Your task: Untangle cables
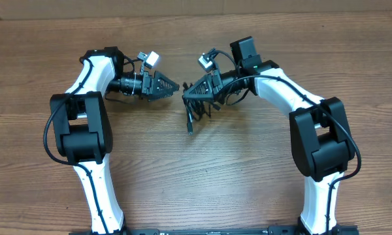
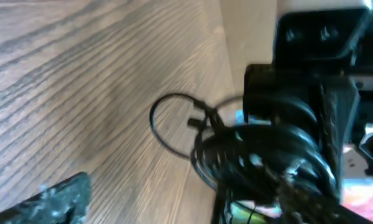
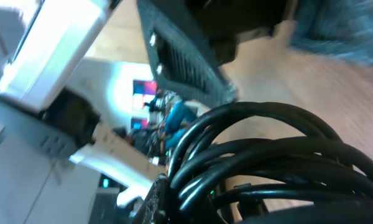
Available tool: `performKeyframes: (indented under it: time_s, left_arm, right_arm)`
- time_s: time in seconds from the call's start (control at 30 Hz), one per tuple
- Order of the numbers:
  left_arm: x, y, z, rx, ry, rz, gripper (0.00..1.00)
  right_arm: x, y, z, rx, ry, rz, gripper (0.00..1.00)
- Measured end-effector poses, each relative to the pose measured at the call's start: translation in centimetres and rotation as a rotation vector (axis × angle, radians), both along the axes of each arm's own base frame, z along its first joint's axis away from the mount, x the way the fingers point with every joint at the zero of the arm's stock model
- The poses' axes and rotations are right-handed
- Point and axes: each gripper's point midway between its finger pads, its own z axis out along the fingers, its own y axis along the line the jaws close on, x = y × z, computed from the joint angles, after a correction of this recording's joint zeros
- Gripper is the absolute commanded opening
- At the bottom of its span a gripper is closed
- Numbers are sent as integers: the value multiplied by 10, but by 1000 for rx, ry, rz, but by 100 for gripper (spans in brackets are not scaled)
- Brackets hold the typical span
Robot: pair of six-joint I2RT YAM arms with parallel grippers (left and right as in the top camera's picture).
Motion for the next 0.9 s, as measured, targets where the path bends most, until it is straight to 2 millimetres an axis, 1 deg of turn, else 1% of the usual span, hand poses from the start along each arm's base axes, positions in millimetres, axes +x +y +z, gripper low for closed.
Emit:
performKeyframes:
  time_s: [0.1, 0.3, 0.53, 0.6, 0.67, 0.8, 0.9]
  left_arm:
    - [0, 0, 2, -9, 10, 6, 100]
    - [1, -1, 4, -20, 112, 40, 100]
    - [0, -1, 5, -24, 206, 67, 99]
    - [-3, -2, 6, -25, 246, 69, 94]
    - [-9, -4, 7, -24, 293, 67, 86]
    - [-18, -15, 11, -30, 372, 51, 58]
    - [-23, -25, 15, -43, 396, 35, 40]
  right_arm:
    - [-12, 11, 3, 31, -32, 48, 4]
    - [-32, 28, 7, 83, -115, 120, 4]
    - [-41, 37, 10, 128, -200, 158, 4]
    - [-41, 39, 11, 146, -243, 164, 4]
    - [-39, 40, 12, 162, -282, 166, 4]
    - [-36, 41, 16, 193, -343, 168, 4]
    - [-36, 40, 18, 204, -341, 173, 4]
